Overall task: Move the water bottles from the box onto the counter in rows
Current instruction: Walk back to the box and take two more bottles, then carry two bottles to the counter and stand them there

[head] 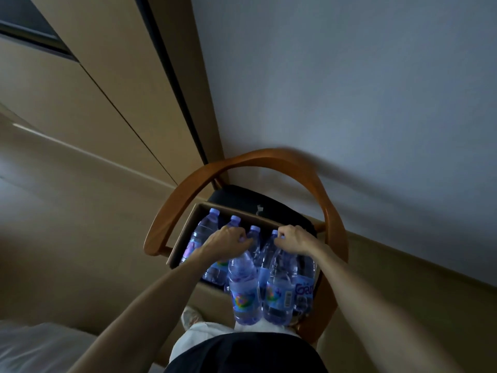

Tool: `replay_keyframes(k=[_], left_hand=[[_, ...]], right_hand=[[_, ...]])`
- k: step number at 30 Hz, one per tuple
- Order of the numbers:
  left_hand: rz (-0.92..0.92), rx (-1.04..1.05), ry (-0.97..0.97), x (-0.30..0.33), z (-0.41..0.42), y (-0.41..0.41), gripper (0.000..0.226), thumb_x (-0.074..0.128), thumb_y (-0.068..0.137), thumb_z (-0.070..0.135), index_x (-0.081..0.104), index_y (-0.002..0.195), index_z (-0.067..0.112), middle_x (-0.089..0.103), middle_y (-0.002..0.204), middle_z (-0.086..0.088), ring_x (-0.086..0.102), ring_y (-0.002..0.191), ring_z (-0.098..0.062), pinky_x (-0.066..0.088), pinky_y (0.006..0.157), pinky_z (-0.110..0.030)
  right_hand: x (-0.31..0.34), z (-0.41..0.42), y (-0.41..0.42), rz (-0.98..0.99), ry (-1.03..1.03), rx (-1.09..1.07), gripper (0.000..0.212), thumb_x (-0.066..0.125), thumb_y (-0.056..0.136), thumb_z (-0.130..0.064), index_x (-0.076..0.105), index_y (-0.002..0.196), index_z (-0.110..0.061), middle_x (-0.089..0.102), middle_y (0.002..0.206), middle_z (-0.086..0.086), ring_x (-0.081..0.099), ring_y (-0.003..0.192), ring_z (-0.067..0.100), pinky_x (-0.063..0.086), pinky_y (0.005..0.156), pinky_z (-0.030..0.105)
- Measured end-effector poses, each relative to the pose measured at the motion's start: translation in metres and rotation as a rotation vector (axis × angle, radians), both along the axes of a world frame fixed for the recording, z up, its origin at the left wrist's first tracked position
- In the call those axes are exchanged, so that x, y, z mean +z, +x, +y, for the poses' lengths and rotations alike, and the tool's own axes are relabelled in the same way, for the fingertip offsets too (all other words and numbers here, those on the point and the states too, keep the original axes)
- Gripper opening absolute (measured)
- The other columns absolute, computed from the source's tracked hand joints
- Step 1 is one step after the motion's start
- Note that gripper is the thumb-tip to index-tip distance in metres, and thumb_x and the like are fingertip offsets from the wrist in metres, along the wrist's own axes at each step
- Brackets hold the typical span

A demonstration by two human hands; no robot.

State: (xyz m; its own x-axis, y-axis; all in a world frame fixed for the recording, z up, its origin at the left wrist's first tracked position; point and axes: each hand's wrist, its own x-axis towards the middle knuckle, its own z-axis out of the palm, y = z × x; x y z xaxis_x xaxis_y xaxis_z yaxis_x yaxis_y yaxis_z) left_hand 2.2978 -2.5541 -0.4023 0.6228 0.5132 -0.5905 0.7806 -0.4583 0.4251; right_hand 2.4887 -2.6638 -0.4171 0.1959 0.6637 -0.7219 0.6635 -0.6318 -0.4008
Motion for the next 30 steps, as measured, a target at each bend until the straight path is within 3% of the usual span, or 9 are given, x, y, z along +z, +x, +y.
replay_keyframes(k=[6,9,11,14,19,22,25,30], left_hand=[[-0.074,-0.029,-0.058,0.022,0.009,-0.022,0.023,0.047,0.094,0.025,0.055,0.079,0.010,0.068,0.088,-0.017,0.065,0.084,-0.032,0.050,0.079,-0.038],[-0.156,-0.002,-0.025,0.036,0.024,-0.042,0.029,0.048,0.095,0.026,0.053,0.071,0.013,0.061,0.071,-0.005,0.060,0.072,-0.022,0.040,0.064,-0.029],[-0.212,0.010,0.044,0.048,0.036,-0.056,0.029,0.050,0.093,0.027,0.047,0.065,0.020,0.059,0.066,-0.002,0.059,0.069,-0.023,0.035,0.060,-0.026],[-0.287,0.046,0.162,0.070,0.061,-0.085,0.022,0.051,0.088,0.028,0.050,0.069,0.018,0.063,0.073,-0.004,0.061,0.071,-0.026,0.042,0.060,-0.031],[-0.416,0.156,0.367,0.113,0.109,-0.151,0.017,0.049,0.087,0.023,0.048,0.072,0.016,0.054,0.059,-0.004,0.057,0.060,-0.034,0.037,0.050,-0.033],[-0.488,0.275,0.493,0.146,0.141,-0.199,0.012,0.051,0.087,0.020,0.057,0.079,0.013,0.064,0.066,-0.009,0.059,0.062,-0.032,0.040,0.053,-0.033],[-0.557,0.394,0.596,0.182,0.171,-0.253,0.011,0.052,0.086,0.017,0.058,0.079,0.012,0.057,0.060,-0.003,0.056,0.062,-0.033,0.042,0.056,-0.032],[-0.641,0.531,0.818,0.234,0.221,-0.343,0.028,0.053,0.092,0.031,0.056,0.073,0.011,0.053,0.053,-0.005,0.050,0.059,-0.035,0.048,0.057,-0.033]], right_hand=[[0.017,0.005,-0.008,-0.056,0.036,0.061,0.016,0.046,0.080,-0.036,0.045,0.073,-0.022,0.050,0.074,-0.001,0.046,0.060,0.016,0.034,0.053,0.031],[0.034,0.018,-0.015,-0.076,0.089,0.092,0.016,0.046,0.079,-0.035,0.041,0.071,-0.022,0.046,0.072,-0.001,0.042,0.060,0.017,0.031,0.055,0.033],[0.046,0.033,-0.025,-0.087,0.147,0.091,0.018,0.049,0.081,-0.033,0.039,0.069,-0.022,0.046,0.070,-0.001,0.041,0.059,0.016,0.030,0.055,0.032],[0.067,0.065,-0.047,-0.104,0.294,0.062,0.024,0.053,0.082,-0.025,0.037,0.065,-0.020,0.043,0.063,-0.002,0.038,0.056,0.015,0.029,0.054,0.031],[0.114,0.131,-0.107,-0.155,0.533,0.103,0.020,0.051,0.080,-0.020,0.035,0.068,-0.016,0.043,0.058,0.003,0.035,0.054,0.020,0.032,0.053,0.033],[0.146,0.176,-0.148,-0.223,0.617,0.164,0.020,0.048,0.081,-0.025,0.033,0.070,-0.019,0.049,0.060,0.007,0.039,0.056,0.025,0.034,0.051,0.033],[0.179,0.222,-0.191,-0.230,0.759,0.193,0.022,0.050,0.082,-0.023,0.031,0.070,-0.018,0.047,0.057,0.005,0.037,0.057,0.028,0.036,0.052,0.034],[0.238,0.296,-0.265,-0.235,0.953,0.297,0.022,0.048,0.082,-0.027,0.032,0.069,-0.019,0.049,0.055,0.002,0.040,0.050,0.020,0.034,0.047,0.032]])
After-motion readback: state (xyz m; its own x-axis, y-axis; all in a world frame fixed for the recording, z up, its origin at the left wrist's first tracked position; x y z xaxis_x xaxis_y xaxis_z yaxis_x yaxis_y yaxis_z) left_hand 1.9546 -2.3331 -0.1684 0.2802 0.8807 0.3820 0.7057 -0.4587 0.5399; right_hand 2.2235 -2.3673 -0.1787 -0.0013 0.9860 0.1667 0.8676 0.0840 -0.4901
